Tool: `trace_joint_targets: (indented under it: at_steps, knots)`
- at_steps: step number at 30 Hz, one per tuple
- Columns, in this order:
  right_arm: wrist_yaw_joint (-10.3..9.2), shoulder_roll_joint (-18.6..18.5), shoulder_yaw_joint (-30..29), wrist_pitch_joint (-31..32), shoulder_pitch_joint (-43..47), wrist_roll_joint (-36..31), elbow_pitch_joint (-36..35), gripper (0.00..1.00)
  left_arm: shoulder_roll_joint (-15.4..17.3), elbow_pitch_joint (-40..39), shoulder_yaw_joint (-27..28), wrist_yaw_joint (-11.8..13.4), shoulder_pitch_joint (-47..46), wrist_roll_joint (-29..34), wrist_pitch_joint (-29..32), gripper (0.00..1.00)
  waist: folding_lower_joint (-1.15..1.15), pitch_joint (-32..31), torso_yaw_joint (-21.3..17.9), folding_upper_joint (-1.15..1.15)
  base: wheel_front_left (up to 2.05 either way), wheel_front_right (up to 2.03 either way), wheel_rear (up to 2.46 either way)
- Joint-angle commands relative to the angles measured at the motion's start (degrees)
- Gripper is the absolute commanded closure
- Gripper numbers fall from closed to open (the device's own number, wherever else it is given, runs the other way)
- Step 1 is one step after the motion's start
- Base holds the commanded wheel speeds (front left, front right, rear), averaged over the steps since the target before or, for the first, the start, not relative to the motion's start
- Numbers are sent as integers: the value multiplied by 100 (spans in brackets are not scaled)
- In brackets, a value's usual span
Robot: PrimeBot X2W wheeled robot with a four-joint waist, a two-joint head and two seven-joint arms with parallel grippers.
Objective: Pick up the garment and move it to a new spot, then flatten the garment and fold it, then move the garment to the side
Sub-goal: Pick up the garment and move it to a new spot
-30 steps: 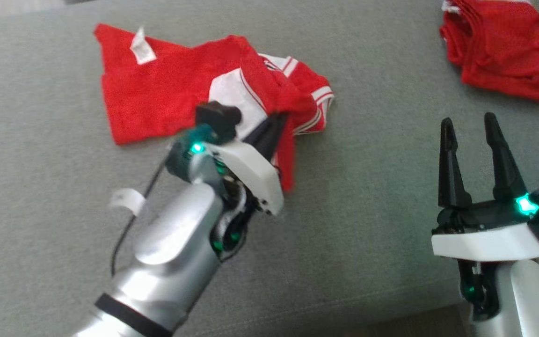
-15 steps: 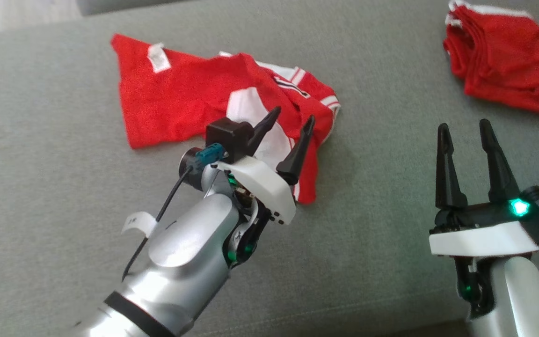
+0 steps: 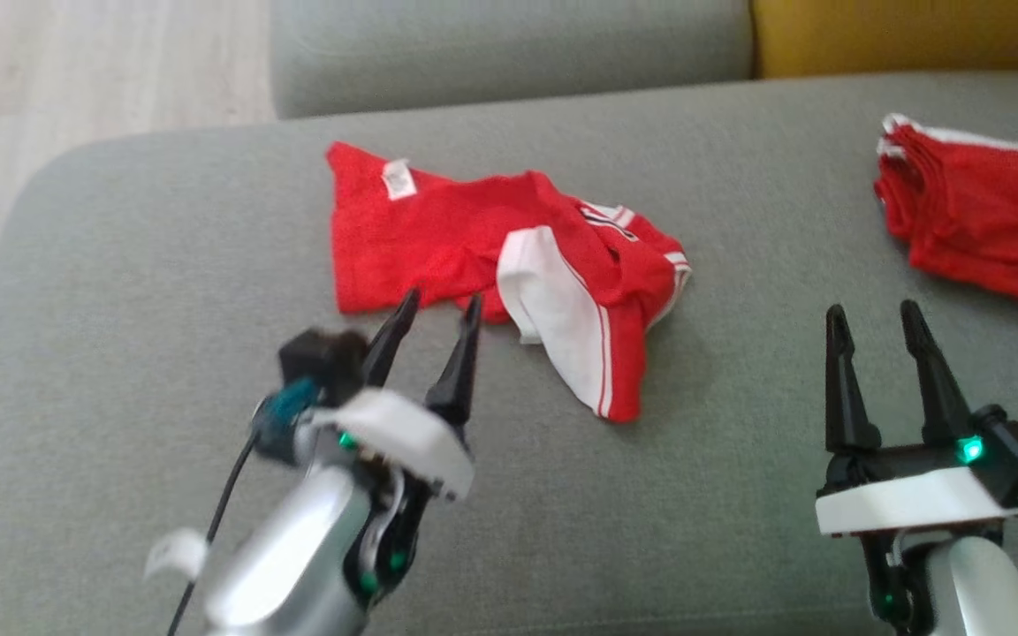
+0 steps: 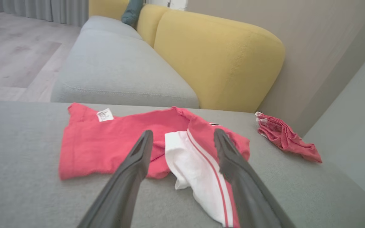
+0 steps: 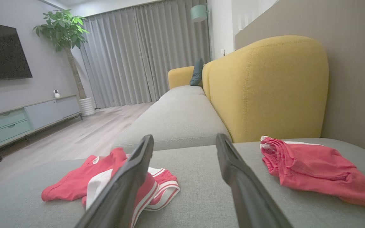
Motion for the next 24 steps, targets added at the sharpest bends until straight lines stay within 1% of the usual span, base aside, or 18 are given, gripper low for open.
trace_joint_targets:
  at_steps: [1, 5, 10, 16, 24]
  knots:
    - [37, -19, 138, -60, -91, -28, -136, 0, 145, -372, 357, 72, 31, 144, -70, 0, 0, -169, 163, 0, 0, 0, 0]
    - [37, -19, 166, -130, 14, 39, -11, 0, 264, -818, 776, 173, 674, 420, -70, 0, 0, -263, 274, 0, 0, 0, 0]
    - [37, -19, 131, -208, 133, 99, 147, 0, 355, -1183, 1137, 215, 1330, 837, -70, 0, 0, -314, 382, 0, 0, 0, 0]
    - [37, -19, 55, -262, 268, 78, 294, 0, 272, -1457, 1575, 222, 1853, 1137, -71, 0, 0, -367, 484, 0, 0, 0, 0]
    - [37, -19, 44, -287, 287, 110, 432, 0, 133, -1525, 1911, 81, 2148, 1412, -71, 0, 0, -414, 504, 0, 0, 0, 0]
